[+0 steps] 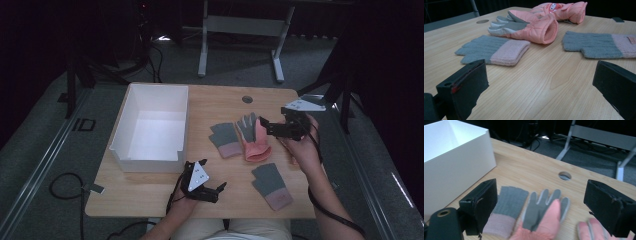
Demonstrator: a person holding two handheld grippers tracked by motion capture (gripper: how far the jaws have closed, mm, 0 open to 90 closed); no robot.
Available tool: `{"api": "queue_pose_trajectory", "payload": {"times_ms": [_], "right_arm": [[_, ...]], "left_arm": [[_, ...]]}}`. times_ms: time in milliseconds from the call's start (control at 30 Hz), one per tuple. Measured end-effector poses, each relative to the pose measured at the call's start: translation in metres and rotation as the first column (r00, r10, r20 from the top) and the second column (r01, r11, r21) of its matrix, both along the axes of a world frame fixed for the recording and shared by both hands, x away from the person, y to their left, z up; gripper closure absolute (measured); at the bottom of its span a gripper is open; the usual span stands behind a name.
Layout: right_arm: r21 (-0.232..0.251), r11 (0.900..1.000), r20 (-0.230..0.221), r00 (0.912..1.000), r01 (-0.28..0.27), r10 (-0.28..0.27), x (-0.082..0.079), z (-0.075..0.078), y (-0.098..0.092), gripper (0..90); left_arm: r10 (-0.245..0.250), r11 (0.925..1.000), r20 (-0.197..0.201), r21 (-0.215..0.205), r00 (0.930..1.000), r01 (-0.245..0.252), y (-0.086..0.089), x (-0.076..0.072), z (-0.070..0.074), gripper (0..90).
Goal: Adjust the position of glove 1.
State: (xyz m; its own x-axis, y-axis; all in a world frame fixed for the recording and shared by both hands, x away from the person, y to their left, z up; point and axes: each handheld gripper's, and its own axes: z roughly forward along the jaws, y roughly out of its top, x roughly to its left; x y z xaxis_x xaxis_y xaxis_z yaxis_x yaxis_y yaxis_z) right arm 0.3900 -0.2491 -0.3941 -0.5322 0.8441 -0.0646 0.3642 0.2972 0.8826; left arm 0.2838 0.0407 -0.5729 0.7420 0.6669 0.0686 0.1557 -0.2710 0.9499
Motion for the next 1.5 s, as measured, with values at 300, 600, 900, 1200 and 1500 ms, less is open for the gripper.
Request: {"api": "queue_pose_trajectory", "payload": {"times_ms": [300,600,900,1200,1500], "right_arm": [[-0.027,0.996,-0.009,0.996,-0.089,0.089,0.008,-0.014,0.03,19.8],[-0.04,0.985,-0.059,0.9845,-0.168,0.165,0.021,-0.043,0.059,30.0],[-0.089,0.982,-0.13,0.9794,-0.166,0.154,0.036,-0.078,0.074,39.4],[-0.082,0.975,-0.274,0.9454,-0.205,0.176,0.053,-0.107,0.083,50.6],[-0.192,0.965,-0.331,0.9371,-0.181,0.11,0.07,-0.123,0.102,59.7]], "left_arm": [[-0.001,1.0,0.006,0.001,1.0,0.001,0.0,0.0,0.0,0.0],[0.0,1.0,-0.001,0.0,1.0,0.0,0.0,0.0,0.0,0.0],[0.009,1.0,0.001,0.002,1.0,-0.009,0.0,0.0,0.0,0.0],[0.005,1.0,0.007,0.008,1.0,-0.005,-0.001,0.0,0.0,0.0],[0.003,1.0,0.004,0.0,1.0,-0.003,0.0,0.0,0.0,0.0]]}}
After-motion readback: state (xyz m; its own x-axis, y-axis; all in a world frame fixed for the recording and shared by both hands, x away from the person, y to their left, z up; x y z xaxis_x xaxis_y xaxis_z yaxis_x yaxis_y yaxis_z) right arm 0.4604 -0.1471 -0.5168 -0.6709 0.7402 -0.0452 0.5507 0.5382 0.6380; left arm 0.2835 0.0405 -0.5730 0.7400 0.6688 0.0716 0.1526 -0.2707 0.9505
